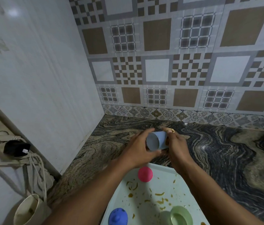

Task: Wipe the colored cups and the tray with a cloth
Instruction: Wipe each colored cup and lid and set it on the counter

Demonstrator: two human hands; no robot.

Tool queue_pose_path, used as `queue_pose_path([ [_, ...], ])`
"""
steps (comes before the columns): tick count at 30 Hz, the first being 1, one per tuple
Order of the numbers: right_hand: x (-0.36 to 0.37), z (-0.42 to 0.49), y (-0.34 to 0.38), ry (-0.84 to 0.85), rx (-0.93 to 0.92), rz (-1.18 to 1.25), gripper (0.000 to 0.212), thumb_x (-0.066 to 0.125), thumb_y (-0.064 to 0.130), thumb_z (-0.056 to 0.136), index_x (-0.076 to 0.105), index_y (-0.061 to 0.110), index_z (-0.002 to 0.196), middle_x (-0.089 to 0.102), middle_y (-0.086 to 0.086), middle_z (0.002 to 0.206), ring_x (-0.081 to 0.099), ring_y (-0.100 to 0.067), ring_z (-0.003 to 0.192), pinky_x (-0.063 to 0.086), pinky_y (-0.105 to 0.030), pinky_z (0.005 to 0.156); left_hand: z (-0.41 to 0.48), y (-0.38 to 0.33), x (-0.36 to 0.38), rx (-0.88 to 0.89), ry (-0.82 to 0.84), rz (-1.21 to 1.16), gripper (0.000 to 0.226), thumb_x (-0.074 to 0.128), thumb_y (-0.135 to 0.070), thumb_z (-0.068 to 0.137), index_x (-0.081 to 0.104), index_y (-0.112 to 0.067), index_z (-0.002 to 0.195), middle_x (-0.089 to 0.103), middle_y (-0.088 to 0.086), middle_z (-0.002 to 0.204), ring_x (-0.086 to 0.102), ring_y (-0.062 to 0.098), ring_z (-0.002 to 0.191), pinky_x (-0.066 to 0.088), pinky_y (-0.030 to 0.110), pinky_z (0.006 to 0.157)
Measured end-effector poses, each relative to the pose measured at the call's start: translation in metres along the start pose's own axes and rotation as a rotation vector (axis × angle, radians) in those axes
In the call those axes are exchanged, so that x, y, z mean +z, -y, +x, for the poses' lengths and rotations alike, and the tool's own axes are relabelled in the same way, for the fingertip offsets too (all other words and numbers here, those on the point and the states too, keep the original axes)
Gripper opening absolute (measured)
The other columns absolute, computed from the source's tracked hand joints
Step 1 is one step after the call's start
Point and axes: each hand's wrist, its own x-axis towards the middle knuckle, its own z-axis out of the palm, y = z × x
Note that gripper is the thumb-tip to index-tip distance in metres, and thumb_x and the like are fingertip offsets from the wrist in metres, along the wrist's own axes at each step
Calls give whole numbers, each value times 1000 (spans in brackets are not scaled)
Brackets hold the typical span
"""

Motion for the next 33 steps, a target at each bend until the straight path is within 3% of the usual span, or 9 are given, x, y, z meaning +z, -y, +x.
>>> queue_pose_path([
  [6,-3,-3,-4,-1,-36,-19,32,37,30,108,62,19,126,64,-4,120,63,-21,109,53,-46,97,0,3,-3,282,37,281,82,73,-17,84,33,-31,154,33,-7,153,45,19,133,51,38,99],
  [11,-3,-3,-6,-17,-70,-33,30,40,31,107,64,21,122,67,0,111,65,-19,101,57,-47,91,-1,0,8,33,-31,66,82,76,-36,76,40,-32,149,50,1,143,56,19,120,52,37,96],
  [15,-4,-4,-9,-32,-67,-57,31,39,28,107,66,19,121,67,-2,114,64,-19,106,53,-47,98,-1,4,8,327,2,294,79,73,-14,82,37,-30,150,39,-6,148,50,20,129,53,37,95],
  [19,-5,-3,-9,-15,-68,-67,30,38,27,108,63,17,121,65,4,105,63,-11,94,55,-30,77,-1,4,11,46,-3,20,89,80,-37,78,30,-38,152,38,-9,147,52,15,125,54,35,94],
  [21,-5,-2,-10,-20,-81,-74,30,38,27,108,63,15,122,66,0,108,62,-9,94,53,-26,75,-2,0,14,16,-40,-2,76,77,-35,81,40,-35,146,47,-3,142,55,20,123,55,36,93],
  [25,-7,1,-17,-3,28,-42,34,38,26,108,62,15,128,64,-9,128,63,-25,113,52,-44,97,-3,4,12,419,4,428,76,71,-12,82,38,-28,148,36,0,150,46,25,134,56,39,91],
  [27,-9,3,-16,34,126,-29,34,38,27,108,63,14,127,65,-12,127,64,-31,112,54,-50,95,-3,14,10,489,3,487,77,74,-15,82,38,-30,148,35,0,151,46,26,134,56,40,87],
  [30,-14,10,-7,-1,290,77,29,42,19,105,66,5,112,66,-21,112,66,-41,94,58,-51,74,-4,27,12,246,-35,224,67,76,-32,84,45,-38,142,42,-6,146,52,21,126,56,39,91],
  [33,-28,18,3,-83,454,341,26,42,17,100,62,3,92,65,-23,101,61,-36,80,52,-44,70,0,22,1,-287,-63,-601,50,76,-30,79,57,-33,125,57,7,125,68,24,96,61,43,80],
])
